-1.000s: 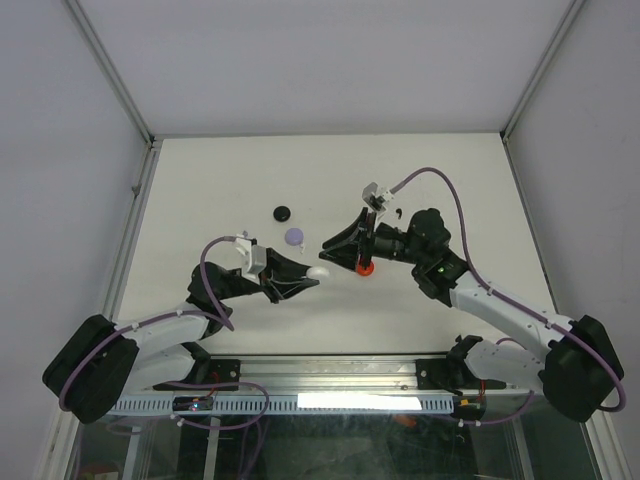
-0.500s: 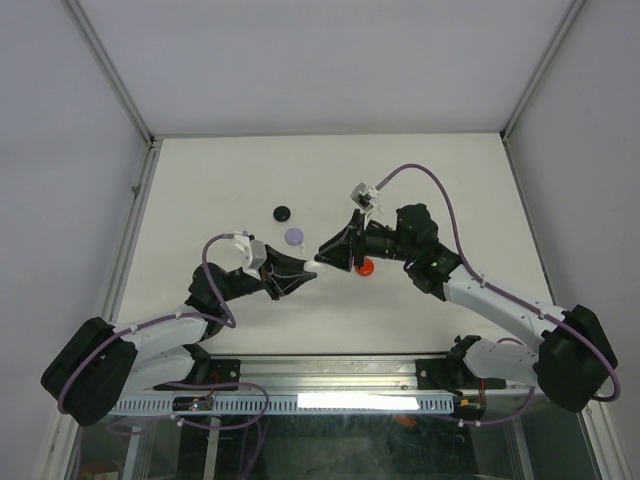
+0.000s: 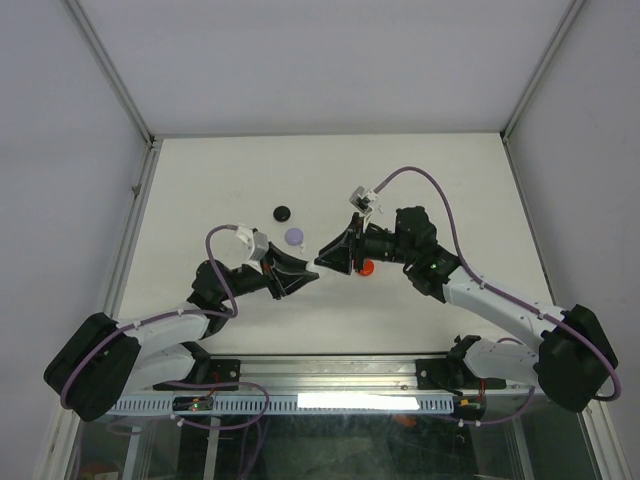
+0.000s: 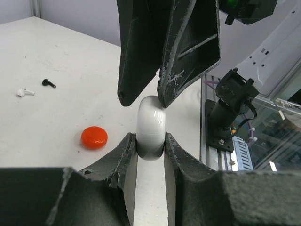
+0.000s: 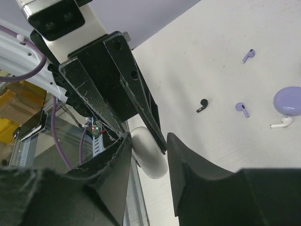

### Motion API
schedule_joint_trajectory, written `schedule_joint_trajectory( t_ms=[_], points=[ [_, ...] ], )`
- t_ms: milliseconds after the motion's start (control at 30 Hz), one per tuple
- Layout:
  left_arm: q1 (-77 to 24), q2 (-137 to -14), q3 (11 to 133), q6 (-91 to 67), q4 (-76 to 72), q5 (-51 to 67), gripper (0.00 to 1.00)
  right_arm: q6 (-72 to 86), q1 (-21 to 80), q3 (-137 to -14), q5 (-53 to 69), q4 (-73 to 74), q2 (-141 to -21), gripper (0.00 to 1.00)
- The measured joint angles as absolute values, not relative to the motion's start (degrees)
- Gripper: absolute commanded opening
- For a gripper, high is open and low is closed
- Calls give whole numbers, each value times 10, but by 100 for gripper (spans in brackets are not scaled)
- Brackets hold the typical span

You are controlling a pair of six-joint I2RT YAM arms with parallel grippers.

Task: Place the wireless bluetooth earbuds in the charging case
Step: Open the charging case.

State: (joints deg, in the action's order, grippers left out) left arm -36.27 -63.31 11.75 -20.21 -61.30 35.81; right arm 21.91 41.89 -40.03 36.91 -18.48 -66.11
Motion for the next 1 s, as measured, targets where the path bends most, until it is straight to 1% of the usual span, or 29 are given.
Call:
schedule_joint_trajectory(
  t_ms=[433, 1000],
  points=[
    [-351, -658, 119, -260, -641, 354, 0, 218, 419, -382, 365, -179, -656, 39],
    [-348, -662, 128, -293, -653, 375, 0, 218, 419, -382, 369, -167, -648, 39]
  ],
)
